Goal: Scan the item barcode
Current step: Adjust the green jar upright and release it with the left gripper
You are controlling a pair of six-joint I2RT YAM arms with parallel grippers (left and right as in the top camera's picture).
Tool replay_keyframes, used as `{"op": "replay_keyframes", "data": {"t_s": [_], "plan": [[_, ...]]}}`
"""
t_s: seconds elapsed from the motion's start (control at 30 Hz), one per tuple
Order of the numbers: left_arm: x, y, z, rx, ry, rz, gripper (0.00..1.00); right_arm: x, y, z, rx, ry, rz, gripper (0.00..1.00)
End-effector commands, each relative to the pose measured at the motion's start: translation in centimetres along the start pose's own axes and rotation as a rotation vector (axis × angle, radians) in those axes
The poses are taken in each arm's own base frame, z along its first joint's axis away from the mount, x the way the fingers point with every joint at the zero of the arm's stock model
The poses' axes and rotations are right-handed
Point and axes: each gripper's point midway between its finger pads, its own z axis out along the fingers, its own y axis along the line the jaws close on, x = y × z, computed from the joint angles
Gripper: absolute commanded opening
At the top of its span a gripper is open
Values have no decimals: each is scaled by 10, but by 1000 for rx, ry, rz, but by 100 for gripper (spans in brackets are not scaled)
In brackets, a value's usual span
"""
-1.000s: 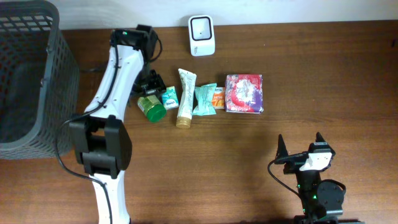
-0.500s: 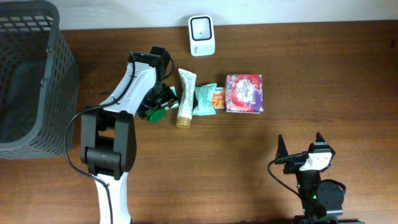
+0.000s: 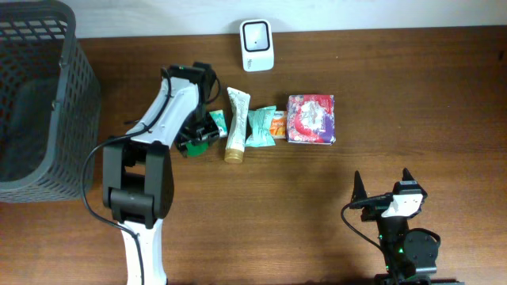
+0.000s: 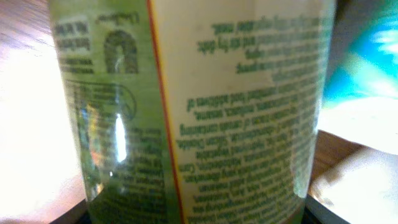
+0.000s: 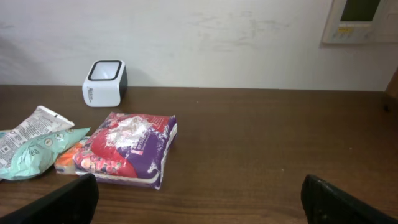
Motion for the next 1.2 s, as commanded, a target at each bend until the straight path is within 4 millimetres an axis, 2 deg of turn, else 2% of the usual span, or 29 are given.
{"op": "replay_keyframes", "data": {"t_s": [0.0, 0.1, 0.3, 0.4, 0.53, 0.67, 0.73, 0.77, 0.8, 0.83, 0.87, 0.9, 0.93, 1.03, 1.07, 1.17], "plan": [[-13, -3, -46, 40, -70, 18, 55, 4, -2, 0, 11, 6, 4, 99], [-19, -8, -66, 75, -107, 90, 54, 4, -3, 0, 12, 6, 4, 99], [-12, -21, -67, 147, -66, 94, 57, 4, -3, 0, 12, 6, 4, 99], [-13, -22, -66, 150, -73, 94, 42, 4, -2, 0, 11, 6, 4, 99], [-35, -25, -69, 142, -175, 84, 47, 4, -2, 0, 11, 6, 4, 99], [-39, -29, -70, 158, -192, 82, 48, 4, -3, 0, 12, 6, 4, 99], [-27, -34, -69, 197, -133, 92, 49, 4, -3, 0, 12, 6, 4, 99], [-17, -36, -69, 221, -80, 97, 54, 4, -3, 0, 12, 6, 4, 99], [-4, -38, -69, 245, -20, 102, 65, 4, -3, 0, 12, 6, 4, 99], [4, -38, -69, 255, 22, 103, 68, 4, -3, 0, 12, 6, 4, 99], [12, -39, -69, 266, 57, 104, 65, 4, -2, 0, 11, 6, 4, 99], [18, -42, -71, 296, 96, 103, 50, 4, -3, 0, 12, 6, 4, 98], [23, -46, -74, 330, 128, 102, 44, 4, -3, 0, 12, 6, 4, 99], [41, -68, -96, 571, 307, 74, 45, 4, -3, 0, 12, 6, 4, 99], [39, -68, -100, 600, 322, 63, 45, 4, -2, 0, 11, 6, 4, 99], [16, -51, -90, 548, 246, 29, 43, 4, -2, 0, 11, 6, 4, 99]]}}
